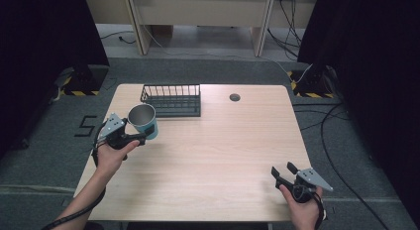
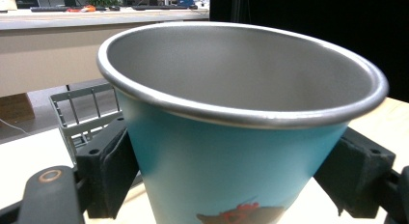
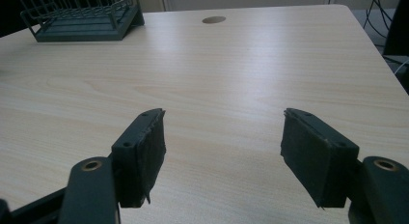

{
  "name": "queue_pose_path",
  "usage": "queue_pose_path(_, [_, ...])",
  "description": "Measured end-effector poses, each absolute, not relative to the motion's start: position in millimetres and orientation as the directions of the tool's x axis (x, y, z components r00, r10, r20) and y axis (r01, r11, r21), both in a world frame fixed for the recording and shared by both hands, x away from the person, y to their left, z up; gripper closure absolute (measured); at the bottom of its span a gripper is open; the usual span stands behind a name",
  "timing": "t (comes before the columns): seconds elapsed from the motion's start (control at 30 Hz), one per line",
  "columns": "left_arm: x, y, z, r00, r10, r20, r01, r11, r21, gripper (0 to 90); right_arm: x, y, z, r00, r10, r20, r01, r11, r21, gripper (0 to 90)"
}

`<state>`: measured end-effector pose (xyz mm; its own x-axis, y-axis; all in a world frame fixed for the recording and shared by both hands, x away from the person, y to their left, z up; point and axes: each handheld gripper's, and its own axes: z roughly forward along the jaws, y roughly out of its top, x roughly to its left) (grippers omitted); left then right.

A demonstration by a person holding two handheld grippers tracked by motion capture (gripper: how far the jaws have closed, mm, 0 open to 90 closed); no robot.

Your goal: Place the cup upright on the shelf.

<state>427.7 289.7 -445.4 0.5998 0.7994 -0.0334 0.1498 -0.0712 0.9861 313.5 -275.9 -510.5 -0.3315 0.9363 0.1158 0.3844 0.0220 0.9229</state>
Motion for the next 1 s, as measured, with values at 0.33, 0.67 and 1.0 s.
queue_pose_path(0.33, [437, 287, -442, 0.6, 0.799, -0.032, 0.148, -0.072, 0.986, 16.3, 314, -276, -511, -0.331, 0.936, 0.116, 0.384, 0.021, 0.923, 32.9])
queue_pose_path(0.67, [447, 283, -436, 0.601, 0.799, -0.028, 0.141, -0.072, 0.987, 16.3, 314, -277, -511, -0.329, 0.937, 0.114, 0.381, 0.022, 0.924, 32.9])
queue_pose_path(1.0, [456, 281, -433, 0.594, 0.804, -0.026, 0.143, -0.073, 0.987, 16.3, 314, -277, -511, -0.326, 0.937, 0.127, 0.387, 0.009, 0.922, 33.0])
